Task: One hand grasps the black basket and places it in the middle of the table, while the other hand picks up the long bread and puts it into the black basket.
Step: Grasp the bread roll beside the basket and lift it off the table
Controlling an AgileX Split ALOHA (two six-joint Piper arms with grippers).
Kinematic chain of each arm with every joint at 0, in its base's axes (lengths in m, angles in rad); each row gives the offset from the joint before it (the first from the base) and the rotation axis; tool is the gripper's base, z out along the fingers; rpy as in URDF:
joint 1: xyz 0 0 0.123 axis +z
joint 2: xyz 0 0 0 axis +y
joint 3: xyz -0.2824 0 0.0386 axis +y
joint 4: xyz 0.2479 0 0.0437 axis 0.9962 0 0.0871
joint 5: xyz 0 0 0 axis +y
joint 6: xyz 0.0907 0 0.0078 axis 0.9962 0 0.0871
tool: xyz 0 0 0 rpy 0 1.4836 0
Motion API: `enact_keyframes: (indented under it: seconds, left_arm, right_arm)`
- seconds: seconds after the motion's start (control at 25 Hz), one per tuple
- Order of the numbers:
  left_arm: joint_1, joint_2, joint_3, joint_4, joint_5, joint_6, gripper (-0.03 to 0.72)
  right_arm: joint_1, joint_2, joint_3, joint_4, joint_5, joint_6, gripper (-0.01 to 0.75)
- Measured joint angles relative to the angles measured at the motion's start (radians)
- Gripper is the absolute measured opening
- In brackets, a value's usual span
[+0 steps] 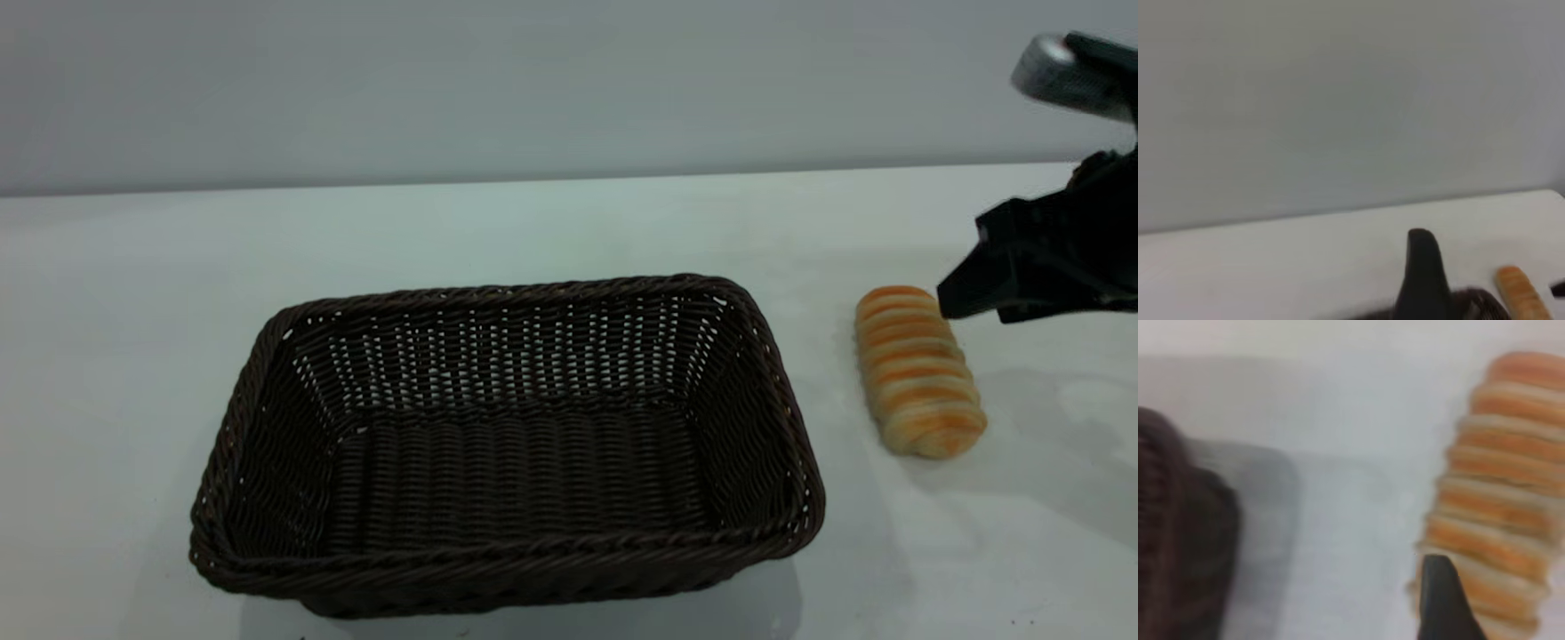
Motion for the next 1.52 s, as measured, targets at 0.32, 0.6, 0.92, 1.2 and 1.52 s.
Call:
enact_keyframes:
  seconds: [0.32,0.6,0.92,1.2,1.52]
  left_arm:
    - [-0.001,-0.115,0.062,-0.103,0.074,0.066,0.590]
    - [-0.001,-0.168,0.062,-0.131,0.077,0.095,0.590]
    - [-0.001,-0.169,0.062,-0.131,0.080,0.096,0.590]
    - [-0.001,-0.169,0.062,-0.131,0.084,0.098,0.589]
    - [-0.001,-0.169,0.062,-0.131,0.087,0.099,0.585]
  right_arm:
    - [0.000,0.124,-0.060,-0.019,-0.030,0.000,0.419]
    - [0.000,0.216,-0.104,-0.024,-0.029,-0.001,0.419]
    - [0.029,0.231,-0.113,-0.022,-0.009,-0.003,0.267]
    - [0.031,0.222,-0.113,-0.034,-0.005,-0.006,0.036]
    - [0.031,-0.068,-0.115,-0.102,-0.016,0.005,0.031]
